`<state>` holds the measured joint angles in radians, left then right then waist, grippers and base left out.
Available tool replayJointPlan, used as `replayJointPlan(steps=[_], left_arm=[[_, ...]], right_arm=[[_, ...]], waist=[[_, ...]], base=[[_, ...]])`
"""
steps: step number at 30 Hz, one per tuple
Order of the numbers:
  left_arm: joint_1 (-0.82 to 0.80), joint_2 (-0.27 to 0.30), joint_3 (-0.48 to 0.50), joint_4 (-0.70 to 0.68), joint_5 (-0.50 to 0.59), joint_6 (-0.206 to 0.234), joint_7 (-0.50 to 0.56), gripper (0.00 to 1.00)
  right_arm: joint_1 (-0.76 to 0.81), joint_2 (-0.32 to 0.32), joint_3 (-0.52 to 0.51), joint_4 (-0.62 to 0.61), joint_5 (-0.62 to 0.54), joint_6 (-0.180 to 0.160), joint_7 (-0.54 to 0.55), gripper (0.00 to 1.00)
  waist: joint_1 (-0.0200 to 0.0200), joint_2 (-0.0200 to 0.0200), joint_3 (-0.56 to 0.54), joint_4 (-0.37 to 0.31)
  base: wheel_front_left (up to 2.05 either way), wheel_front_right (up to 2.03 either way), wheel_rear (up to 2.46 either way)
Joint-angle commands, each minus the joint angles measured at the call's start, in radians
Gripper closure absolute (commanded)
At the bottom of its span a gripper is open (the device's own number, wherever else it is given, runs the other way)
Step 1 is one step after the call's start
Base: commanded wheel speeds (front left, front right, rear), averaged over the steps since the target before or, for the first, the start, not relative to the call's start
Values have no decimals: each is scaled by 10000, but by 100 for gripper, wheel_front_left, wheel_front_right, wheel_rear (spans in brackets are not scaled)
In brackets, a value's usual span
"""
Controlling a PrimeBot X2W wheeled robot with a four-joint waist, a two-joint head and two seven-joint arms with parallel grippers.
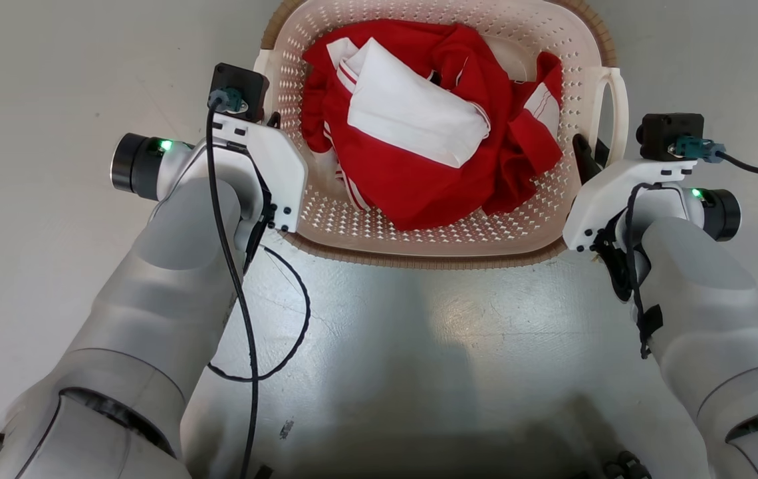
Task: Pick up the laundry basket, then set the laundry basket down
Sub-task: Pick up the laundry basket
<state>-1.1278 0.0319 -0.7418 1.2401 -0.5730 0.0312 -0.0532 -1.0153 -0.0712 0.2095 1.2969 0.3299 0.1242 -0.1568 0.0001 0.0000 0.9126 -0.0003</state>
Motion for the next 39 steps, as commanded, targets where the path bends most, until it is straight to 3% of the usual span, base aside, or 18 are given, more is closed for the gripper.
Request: replayJointPlan(steps=[1,13,30,37,39], left_arm=[[-8,183,-11,-91,-61,28,-82,100],[788,183,-363,-300,-745,42,344,100],[2707,183,-1437,-604,-1957,24,1195,100],[3722,183,-1978,-640,-2366,-197,1480,100],[3973,183,-2173,-565,-2524,-687,2053,100]], right_arm=[[408,210,281,-65,31,65,50,100],[754,210,615,-63,82,65,618,100],[2249,210,1461,-133,844,65,1605,100],[3081,210,2181,-322,1694,65,2024,100],[3284,210,2377,-355,1888,65,2160,100]], waist=[[-1,0,-92,14],[-1,0,-1143,144],[-1,0,-4285,305],[-1,0,-5799,264],[-1,0,-6118,244]], base=[[0,0,0],[0,0,0],[0,0,0],[0,0,0],[0,0,0]])
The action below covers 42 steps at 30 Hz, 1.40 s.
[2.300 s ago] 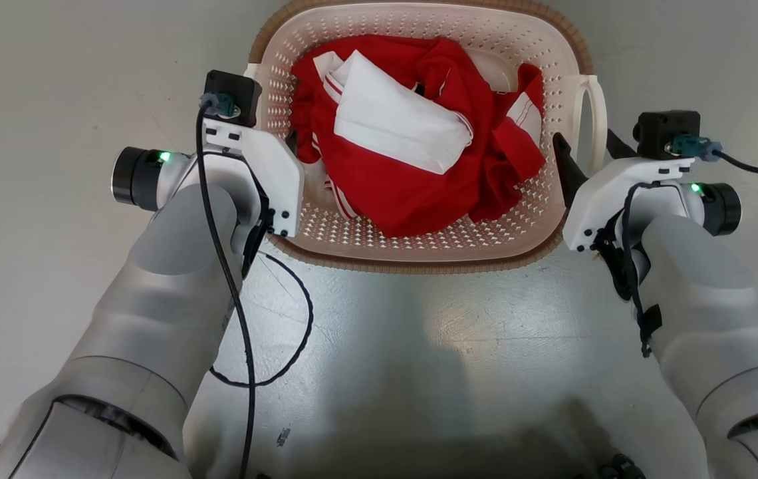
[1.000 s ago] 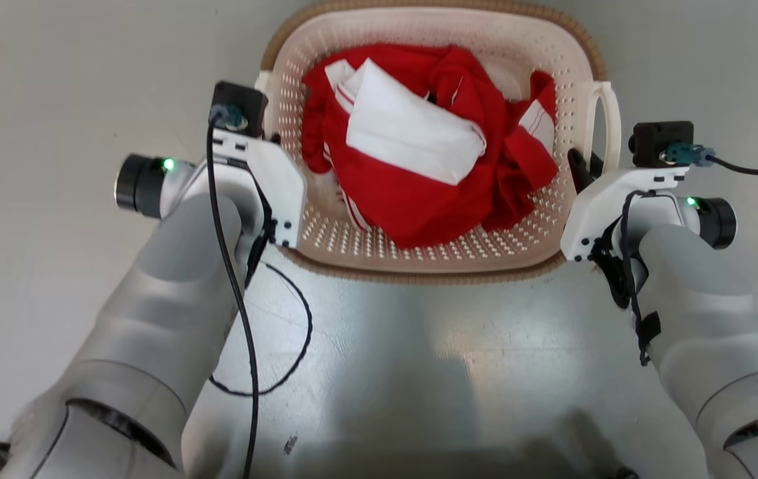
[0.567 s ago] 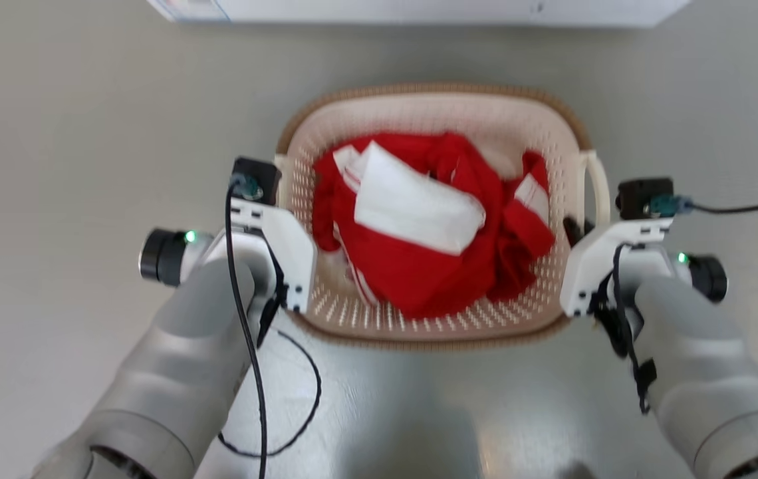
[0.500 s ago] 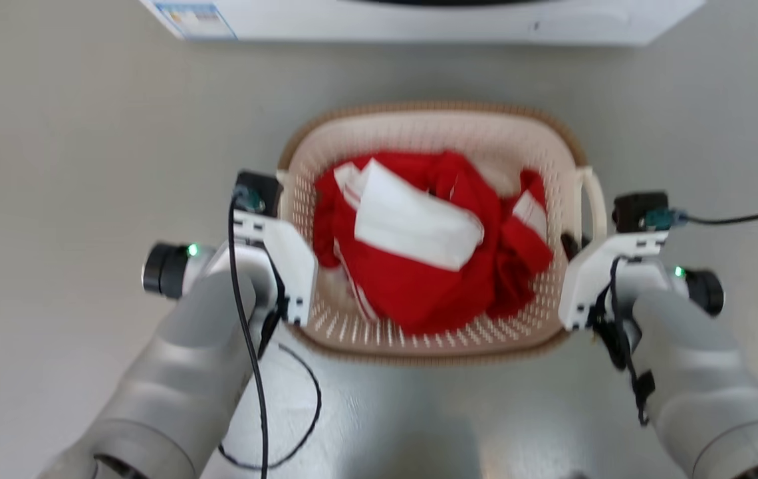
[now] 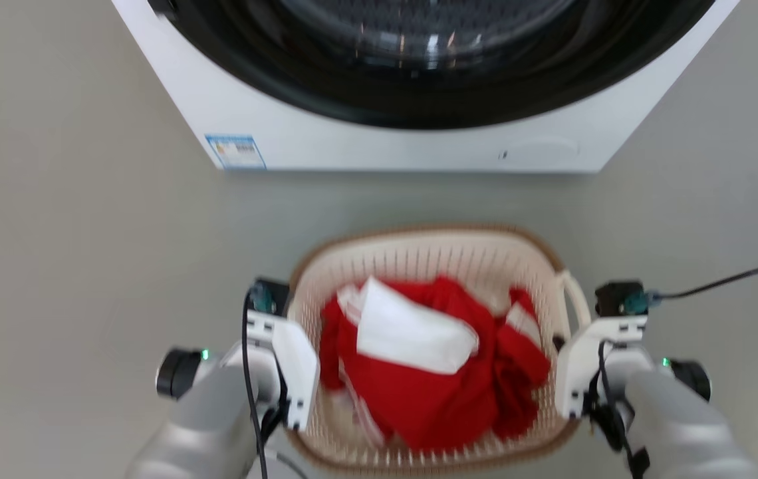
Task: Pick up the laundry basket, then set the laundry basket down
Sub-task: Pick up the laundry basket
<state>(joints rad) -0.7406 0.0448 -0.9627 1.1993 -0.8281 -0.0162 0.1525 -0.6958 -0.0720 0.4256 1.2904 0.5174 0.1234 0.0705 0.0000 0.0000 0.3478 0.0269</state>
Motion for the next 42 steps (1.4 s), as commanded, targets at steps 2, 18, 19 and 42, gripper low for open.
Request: replayJointPlan(steps=[2,18,19,42], left_arm=[[156,54,-103,-214,72,-52,-275,100],[977,54,-859,-465,-413,176,-224,100],[1058,54,-925,-451,-489,162,-222,100],[1760,54,-1568,-152,-1072,-38,-129,100]], right_arm=[[226,218,364,-285,167,73,-53,100],[1225,218,1550,-563,1397,73,345,100],[1319,218,1701,-581,1546,73,370,100],[1914,218,2951,-388,3014,73,376,100]], waist=[[0,0,-733,-29],[0,0,-1912,-480],[0,0,-2054,-527],[0,0,-3376,-556]], base=[[0,0,0],[0,0,0],[0,0,0],[0,0,0]])
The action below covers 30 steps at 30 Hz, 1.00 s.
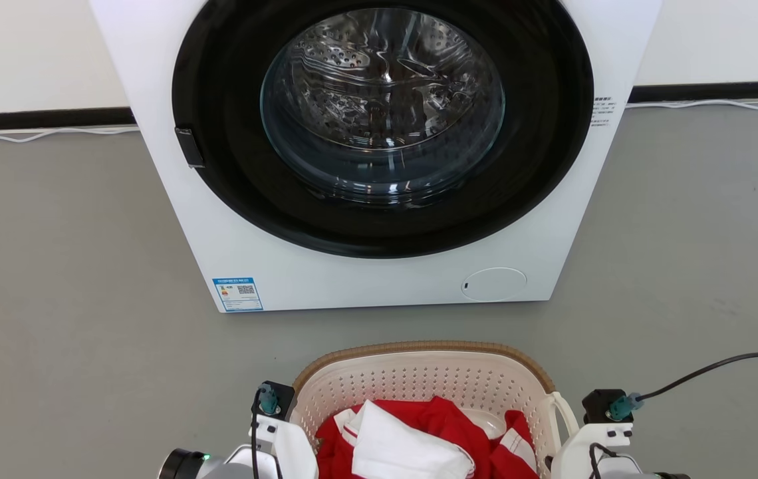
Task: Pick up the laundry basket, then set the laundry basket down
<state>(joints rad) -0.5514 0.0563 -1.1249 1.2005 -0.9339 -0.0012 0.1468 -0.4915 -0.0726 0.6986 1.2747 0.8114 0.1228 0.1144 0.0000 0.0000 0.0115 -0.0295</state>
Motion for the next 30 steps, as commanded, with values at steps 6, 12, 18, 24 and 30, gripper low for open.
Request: replayJointPlan(steps=[6,12,18,24,30], left_arm=[[-98,-61,-95,-161,-108,-186,-13,100],[-110,-61,-210,-138,-182,-207,55,100],[-150,-61,-313,-104,-269,-212,43,100],[-140,-61,-416,-101,-367,-207,50,100],[-153,-61,-508,-101,-461,-186,33,100]], right_arm=[[-157,224,513,-180,360,79,-116,100],[-211,224,729,-126,573,79,-145,100],[-242,224,960,-70,834,79,-195,100],[-266,224,1187,-7,1048,79,-215,100],[-305,224,1388,39,1249,79,-270,100]], waist=[[0,0,-72,37],[0,0,-63,43],[0,0,-51,47],[0,0,-67,51],[0,0,-59,50]], base=[[0,0,0],[0,0,0],[0,0,0],[0,0,0],[0,0,0]])
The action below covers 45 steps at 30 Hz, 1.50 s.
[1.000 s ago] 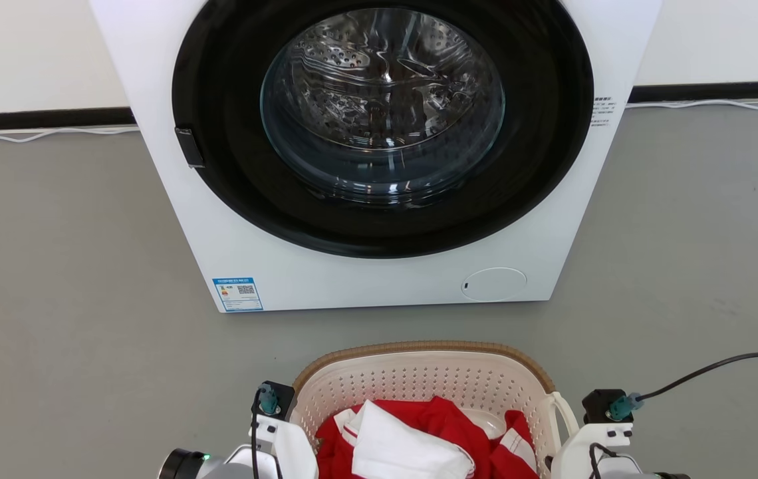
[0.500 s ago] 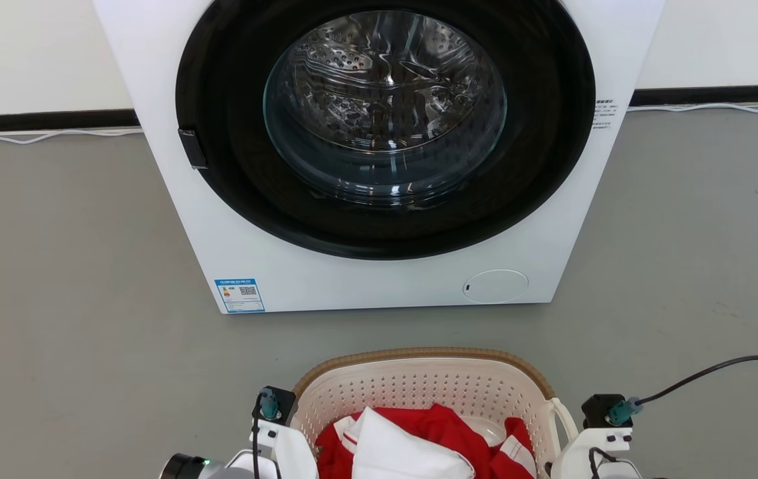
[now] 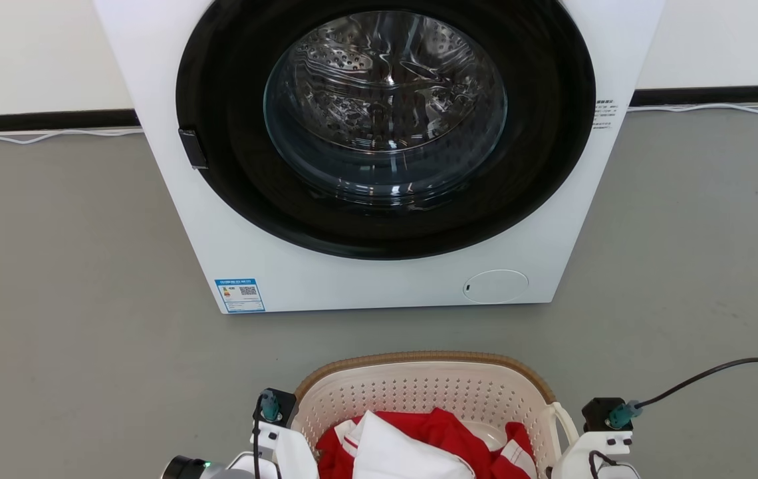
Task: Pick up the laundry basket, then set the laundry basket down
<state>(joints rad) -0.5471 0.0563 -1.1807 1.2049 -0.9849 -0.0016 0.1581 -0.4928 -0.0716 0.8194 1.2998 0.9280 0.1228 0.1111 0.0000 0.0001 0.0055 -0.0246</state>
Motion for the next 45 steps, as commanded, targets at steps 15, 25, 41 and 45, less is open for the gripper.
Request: replayJointPlan(steps=[15,25,41,45], left_arm=[[-473,-61,-31,-89,-224,-11,-227,100],[-1487,-51,179,338,-281,197,-798,100],[-3641,-46,694,607,-364,700,-2266,100],[-4184,-48,778,640,-346,831,-2646,100]], right_arm=[[-597,214,508,-120,460,79,-519,100],[-1444,214,563,-101,535,79,-1473,100],[-3022,53,-625,-92,-511,79,-2963,100],[-3416,-72,-1189,-91,-1020,79,-3187,100]], waist=[[0,-1,412,26],[0,-1,1935,43],[0,-1,5186,315],[0,-1,5987,400]], base=[[0,0,0],[0,0,0],[0,0,0],[0,0,0]])
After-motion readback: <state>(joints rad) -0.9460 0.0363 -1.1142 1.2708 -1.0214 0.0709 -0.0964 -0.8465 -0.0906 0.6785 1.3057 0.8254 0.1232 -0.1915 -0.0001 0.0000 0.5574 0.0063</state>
